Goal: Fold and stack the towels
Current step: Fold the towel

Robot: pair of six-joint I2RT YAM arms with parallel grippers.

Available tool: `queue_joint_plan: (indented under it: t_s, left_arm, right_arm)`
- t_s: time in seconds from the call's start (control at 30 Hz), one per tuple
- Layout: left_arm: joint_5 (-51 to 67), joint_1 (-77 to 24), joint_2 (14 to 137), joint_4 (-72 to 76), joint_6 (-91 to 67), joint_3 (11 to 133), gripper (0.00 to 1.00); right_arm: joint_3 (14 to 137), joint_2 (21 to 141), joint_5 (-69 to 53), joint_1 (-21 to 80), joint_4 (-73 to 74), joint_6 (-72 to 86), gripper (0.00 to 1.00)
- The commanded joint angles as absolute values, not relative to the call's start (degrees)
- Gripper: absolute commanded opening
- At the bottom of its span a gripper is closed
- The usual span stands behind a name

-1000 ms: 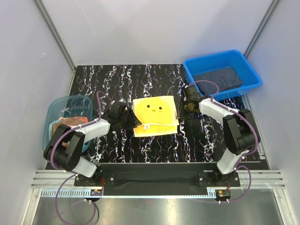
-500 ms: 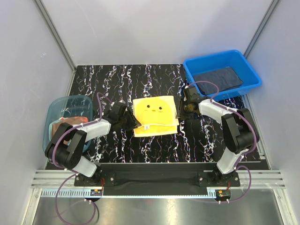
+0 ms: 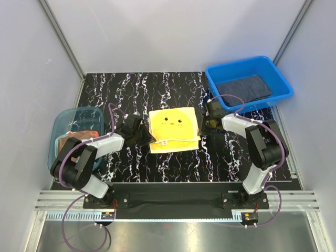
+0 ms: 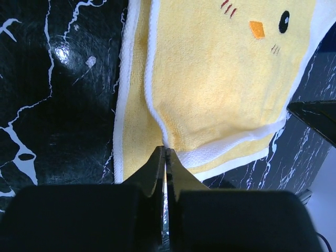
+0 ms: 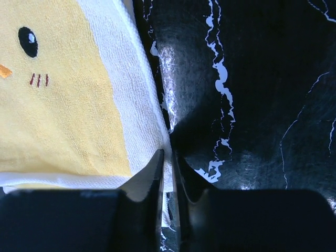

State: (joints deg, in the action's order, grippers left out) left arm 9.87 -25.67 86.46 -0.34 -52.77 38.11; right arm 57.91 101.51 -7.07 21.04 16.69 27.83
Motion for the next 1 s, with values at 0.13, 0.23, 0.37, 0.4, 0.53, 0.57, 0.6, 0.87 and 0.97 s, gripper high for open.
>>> queue_joint_plan:
  t_s: [0.13,0.23,0.37,0.4,0.53,0.57,0.6,0.87,0.97]
  left_arm:
    - [7.38,-26.02,85.43,0.88,-52.21,39.37,0.00]
    - [6.51,-25.93,84.29,-2.09,-50.72,41.38,0.00]
    - [4.05,-25.93,82.53,-7.73,-47.64,45.17,0.00]
    - [3.69,-25.93,82.18,-9.39,-46.94,45.78,0.00]
    - [2.46,-26.01,79.90,-12.65,-45.18,47.98,0.00]
    - [2.29,-25.93,79.28,-13.44,-44.83,48.86,0.00]
    - [2.37,-26.01,78.93,-14.75,-44.13,49.22,0.00]
    - [5.35,-26.01,74.45,-16.36,-41.31,46.25,0.00]
    - [6.76,-26.10,74.44,-13.37,-41.57,41.50,0.00]
  right_arm:
    - [57.21,101.08,-9.23,20.92,16.08,27.07,0.02]
    - [58.62,99.76,-9.14,20.92,17.22,25.76,0.00]
    - [61.08,97.56,-9.58,20.92,20.29,24.00,0.00]
    - [61.43,96.60,-9.75,20.92,20.65,23.82,0.00]
    - [63.28,94.66,-11.95,20.92,22.49,23.20,0.00]
    - [63.63,94.40,-13.00,20.92,22.67,23.20,0.00]
    - [63.89,93.79,-13.70,20.92,22.94,23.29,0.00]
    - [61.10,88.86,-20.30,21.00,20.14,24.87,0.00]
    - [55.82,88.68,-21.18,21.01,16.35,25.22,0.00]
